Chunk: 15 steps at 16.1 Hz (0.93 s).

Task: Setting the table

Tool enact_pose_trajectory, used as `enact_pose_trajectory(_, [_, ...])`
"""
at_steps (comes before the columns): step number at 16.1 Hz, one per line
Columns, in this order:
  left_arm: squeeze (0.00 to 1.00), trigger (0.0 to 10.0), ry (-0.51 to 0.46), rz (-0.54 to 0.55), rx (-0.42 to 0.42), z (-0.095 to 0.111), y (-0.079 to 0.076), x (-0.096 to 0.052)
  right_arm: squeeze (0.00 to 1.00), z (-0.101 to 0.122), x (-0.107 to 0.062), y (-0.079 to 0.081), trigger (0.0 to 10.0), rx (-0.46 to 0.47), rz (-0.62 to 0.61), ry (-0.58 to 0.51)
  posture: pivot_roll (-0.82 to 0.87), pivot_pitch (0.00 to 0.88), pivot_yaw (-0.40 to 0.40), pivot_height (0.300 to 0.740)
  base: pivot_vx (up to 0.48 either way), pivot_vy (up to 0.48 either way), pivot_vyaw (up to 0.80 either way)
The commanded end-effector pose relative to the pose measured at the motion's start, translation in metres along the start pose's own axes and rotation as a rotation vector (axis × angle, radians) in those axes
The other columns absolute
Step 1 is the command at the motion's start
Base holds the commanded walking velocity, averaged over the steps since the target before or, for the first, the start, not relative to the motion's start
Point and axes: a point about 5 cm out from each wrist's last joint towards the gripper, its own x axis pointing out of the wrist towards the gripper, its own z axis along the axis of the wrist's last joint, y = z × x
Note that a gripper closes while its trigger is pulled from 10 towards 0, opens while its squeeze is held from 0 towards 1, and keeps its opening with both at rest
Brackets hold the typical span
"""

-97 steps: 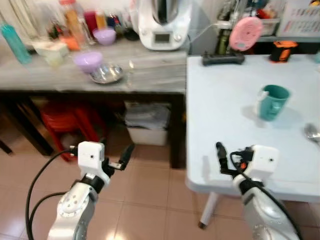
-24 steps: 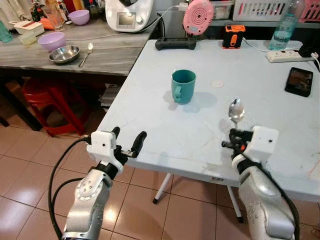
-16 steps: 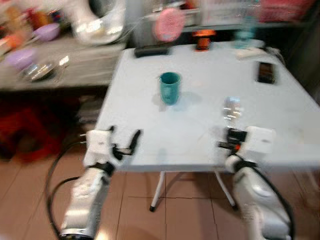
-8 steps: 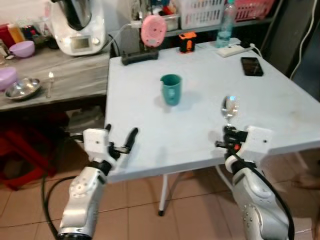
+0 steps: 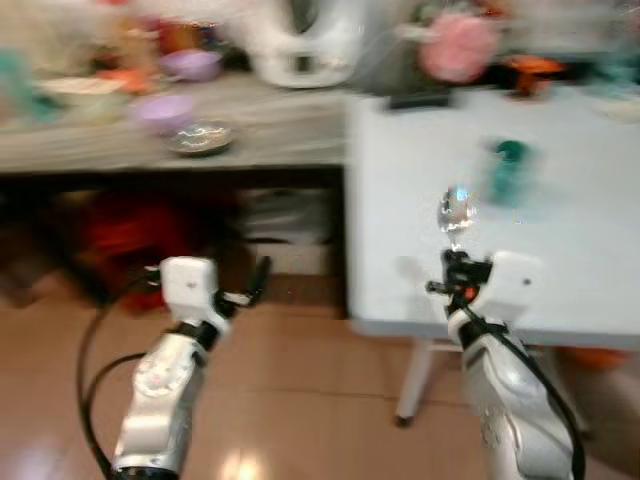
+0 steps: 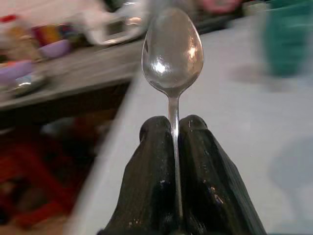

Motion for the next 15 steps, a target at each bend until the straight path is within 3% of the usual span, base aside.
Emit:
enact_pose_trajectory(1, [0.0, 10.0, -0.004, -0.019, -0.002, 0.001, -0.007, 0.0033, 0.0, 0.0009, -0.0008, -0.007, 10.0, -0.001, -0.023, -0.005, -0.05, 0.04, 0.111, 0.74, 0.0, 0.48, 0.71])
enact_pose_trajectory(6, [0.0, 10.0, -0.005, -0.021, -0.001, 0.0008, -0.008, 0.0033, 0.0, 0.0001, -0.0006, -0.0063, 10.0, 0.003, -0.03, -0.011, -0.05, 0.031, 0.114, 0.74, 0.0, 0.48, 0.21])
enact_pose_trajectory(13, [0.0, 10.0, -0.012, -0.053, -0.012, 0.0032, -0.0079, 0.0024, 0.0, 0.0011, 0.0002, -0.0085, 10.0, -0.012, -0.027, -0.016, -0.06, 0.023, 0.105, 0.74, 0.0, 0.0, 0.0])
enact_pose_trajectory(15, [0.0, 10.0, -0.013, -0.064, -0.014, 0.0032, -0.009, 0.002, 0.0, 0.0009, -0.0001, -0.0085, 10.0, -0.016, -0.025, -0.016, -0.06, 0.022, 0.105, 0.74, 0.283, 0.0, 0.0])
